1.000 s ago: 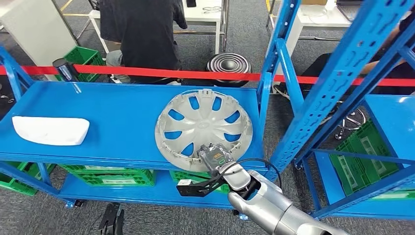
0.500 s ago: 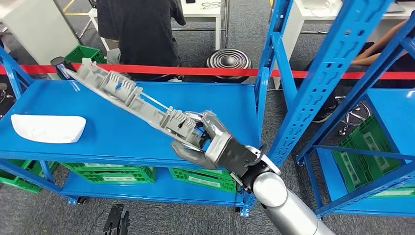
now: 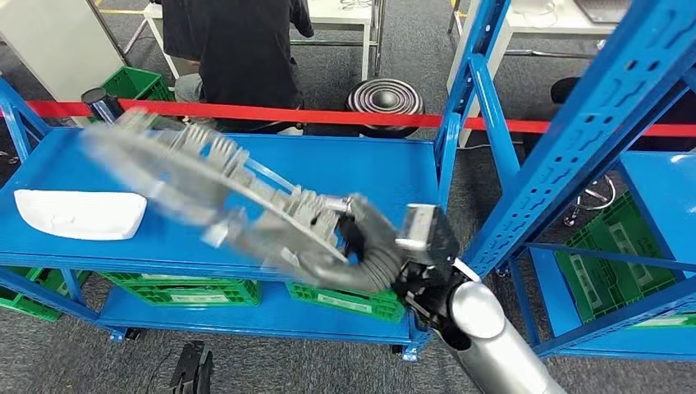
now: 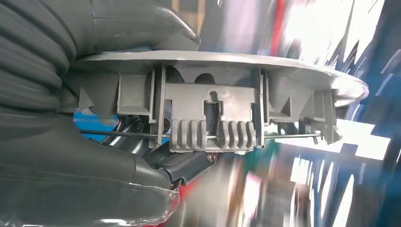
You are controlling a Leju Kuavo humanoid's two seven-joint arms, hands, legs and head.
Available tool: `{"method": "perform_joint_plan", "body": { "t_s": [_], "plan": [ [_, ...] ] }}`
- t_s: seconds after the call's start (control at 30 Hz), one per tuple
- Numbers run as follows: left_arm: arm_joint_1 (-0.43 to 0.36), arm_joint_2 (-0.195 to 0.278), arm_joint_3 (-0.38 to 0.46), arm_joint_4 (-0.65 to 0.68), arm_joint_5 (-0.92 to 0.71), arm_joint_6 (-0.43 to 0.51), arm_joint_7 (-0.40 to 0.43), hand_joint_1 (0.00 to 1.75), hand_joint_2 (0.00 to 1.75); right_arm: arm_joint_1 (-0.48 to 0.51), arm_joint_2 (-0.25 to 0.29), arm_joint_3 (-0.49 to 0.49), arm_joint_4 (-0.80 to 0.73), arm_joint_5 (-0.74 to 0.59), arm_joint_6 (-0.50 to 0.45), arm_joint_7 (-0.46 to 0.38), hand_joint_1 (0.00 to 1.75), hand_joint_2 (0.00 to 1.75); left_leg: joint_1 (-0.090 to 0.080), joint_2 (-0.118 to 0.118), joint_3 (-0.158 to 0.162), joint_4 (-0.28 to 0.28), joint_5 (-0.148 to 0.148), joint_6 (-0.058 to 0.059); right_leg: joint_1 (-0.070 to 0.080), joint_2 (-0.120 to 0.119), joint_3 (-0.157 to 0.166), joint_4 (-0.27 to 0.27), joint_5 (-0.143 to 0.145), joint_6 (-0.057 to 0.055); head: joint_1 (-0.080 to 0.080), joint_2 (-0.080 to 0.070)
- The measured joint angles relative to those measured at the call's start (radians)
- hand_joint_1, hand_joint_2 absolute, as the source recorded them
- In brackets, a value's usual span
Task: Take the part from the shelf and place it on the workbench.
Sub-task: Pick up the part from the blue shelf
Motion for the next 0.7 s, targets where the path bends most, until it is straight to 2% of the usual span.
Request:
{"method": "perform_joint_plan", "body": {
  "t_s": [0.07, 0.1, 0.13, 0.17, 0.2, 0.23, 0.27, 0.3, 0.33, 0.4, 0.43, 0.5, 0.53, 0.6, 0.63, 0.67, 0.7],
  "plan": [
    [-0.008, -0.004, -0.005, 0.001, -0.001, 0.010, -0.005, 0.00, 1.75, 0.012, -0.014, 0.001, 0.006, -0.187, 0.131, 0.030, 1.75, 1.75, -0.002, -0.002, 0.001, -0.002, 0.001, 0.008, 0.000, 0.000, -0.068, 0.135, -0.052, -0.009, 0.001, 0.000],
    [-0.010, -0.006, -0.006, 0.001, 0.001, 0.015, -0.009, 0.00, 1.75, 0.020, -0.021, 0.003, 0.009, -0.265, 0.182, 0.046, 1.75, 1.75, -0.004, -0.003, 0.001, -0.002, 0.000, 0.009, 0.000, 0.000, -0.103, 0.201, -0.072, -0.010, 0.000, 0.000],
    [-0.011, -0.009, -0.006, 0.002, 0.002, 0.019, -0.014, 0.00, 1.75, 0.028, -0.028, 0.006, 0.013, -0.331, 0.224, 0.061, 1.75, 1.75, -0.005, -0.005, 0.002, -0.002, 0.000, 0.010, -0.001, 0.000, -0.124, 0.238, -0.078, -0.007, 0.000, 0.000],
    [-0.010, -0.011, -0.006, 0.004, 0.004, 0.023, -0.019, 0.00, 1.75, 0.033, -0.034, 0.010, 0.016, -0.386, 0.255, 0.076, 1.75, 1.75, -0.006, -0.007, 0.002, -0.002, -0.001, 0.010, -0.001, 0.000, -0.126, 0.233, -0.068, -0.001, 0.001, 0.000],
    [-0.009, -0.013, -0.006, 0.005, 0.006, 0.026, -0.025, 0.00, 1.75, 0.035, -0.040, 0.014, 0.019, -0.427, 0.281, 0.089, 1.75, 1.75, -0.006, -0.009, 0.003, -0.001, -0.001, 0.009, -0.001, 0.000, -0.107, 0.187, -0.046, 0.007, 0.001, 0.000],
    [-0.009, -0.015, -0.006, 0.007, 0.007, 0.029, -0.030, 0.00, 1.75, 0.037, -0.045, 0.018, 0.022, -0.460, 0.302, 0.100, 1.75, 1.75, -0.006, -0.010, 0.003, 0.001, -0.003, 0.007, -0.001, -0.001, -0.072, 0.114, -0.018, 0.013, 0.001, 0.000],
    [-0.009, -0.016, -0.006, 0.007, 0.009, 0.030, -0.035, 0.00, 1.75, 0.037, -0.049, 0.023, 0.023, -0.482, 0.319, 0.108, 1.75, 1.75, -0.009, -0.011, 0.001, 0.007, -0.006, 0.003, 0.000, -0.002, -0.036, 0.042, 0.007, 0.014, 0.001, 0.000],
    [-0.008, -0.017, -0.006, 0.008, 0.010, 0.030, -0.038, 0.00, 1.75, 0.037, -0.052, 0.027, 0.024, -0.496, 0.331, 0.112, 1.75, 1.75, -0.010, -0.012, -0.001, 0.012, -0.009, -0.002, 0.002, -0.002, -0.008, -0.012, 0.026, 0.010, 0.000, 0.000],
    [-0.007, -0.017, -0.006, 0.009, 0.011, 0.030, -0.041, 0.00, 1.31, 0.037, -0.055, 0.031, 0.024, -0.504, 0.338, 0.115, 1.75, 1.75, -0.012, -0.012, -0.003, 0.017, -0.012, -0.007, 0.004, -0.002, 0.008, -0.042, 0.036, 0.004, 0.000, 0.000],
    [-0.005, -0.018, -0.007, 0.012, 0.011, 0.030, -0.044, 0.00, 0.44, 0.038, -0.059, 0.040, 0.025, -0.510, 0.348, 0.120, 1.75, 1.75, -0.010, -0.012, -0.004, 0.020, -0.014, -0.016, 0.006, -0.002, 0.013, -0.050, 0.043, -0.010, 0.000, 0.000],
    [-0.004, -0.017, -0.008, 0.013, 0.011, 0.029, -0.046, 0.00, 0.44, 0.038, -0.061, 0.044, 0.026, -0.513, 0.353, 0.125, 1.75, 1.75, -0.008, -0.012, -0.006, 0.024, -0.017, -0.021, 0.004, -0.002, 0.014, -0.051, 0.045, -0.015, 0.000, 0.000],
    [-0.001, -0.015, -0.013, 0.014, 0.011, 0.020, -0.056, 0.00, 1.31, 0.038, -0.064, 0.051, 0.027, -0.523, 0.370, 0.136, 1.75, 1.75, -0.003, -0.010, -0.026, 0.069, -0.048, -0.033, -0.003, -0.002, 0.017, -0.054, 0.048, -0.024, -0.001, 0.000],
    [0.002, -0.013, -0.016, 0.015, 0.013, 0.013, -0.062, 0.00, 1.75, 0.038, -0.064, 0.056, 0.028, -0.528, 0.379, 0.142, 1.75, 1.75, 0.000, -0.008, -0.049, 0.120, -0.077, -0.039, -0.004, -0.002, 0.017, -0.054, 0.048, -0.026, -0.002, 0.000],
    [0.012, -0.011, -0.021, 0.017, 0.021, -0.003, -0.075, 0.00, 1.75, 0.042, -0.065, 0.068, 0.030, -0.531, 0.397, 0.149, 1.75, 1.75, 0.004, -0.005, -0.106, 0.248, -0.135, -0.050, -0.003, -0.002, 0.016, -0.053, 0.049, -0.029, -0.002, 0.000],
    [0.018, -0.009, -0.021, 0.018, 0.025, -0.010, -0.081, 0.00, 1.75, 0.045, -0.067, 0.074, 0.032, -0.531, 0.404, 0.151, 1.75, 1.75, 0.006, -0.005, -0.126, 0.290, -0.145, -0.052, -0.002, -0.002, 0.016, -0.053, 0.049, -0.030, -0.002, 0.000],
    [0.023, -0.007, -0.022, 0.019, 0.030, -0.017, -0.088, 0.00, 1.75, 0.048, -0.069, 0.081, 0.033, -0.531, 0.411, 0.153, 1.75, 1.75, 0.007, -0.005, -0.129, 0.296, -0.138, -0.053, -0.002, -0.002, 0.017, -0.053, 0.049, -0.029, -0.002, 0.000],
    [0.027, -0.004, -0.022, 0.020, 0.036, -0.025, -0.094, 0.00, 1.75, 0.051, -0.072, 0.086, 0.035, -0.531, 0.416, 0.154, 1.75, 1.75, 0.007, -0.005, -0.115, 0.265, -0.115, -0.052, -0.001, -0.002, 0.017, -0.053, 0.049, -0.029, -0.002, 0.000]
  ]
}}
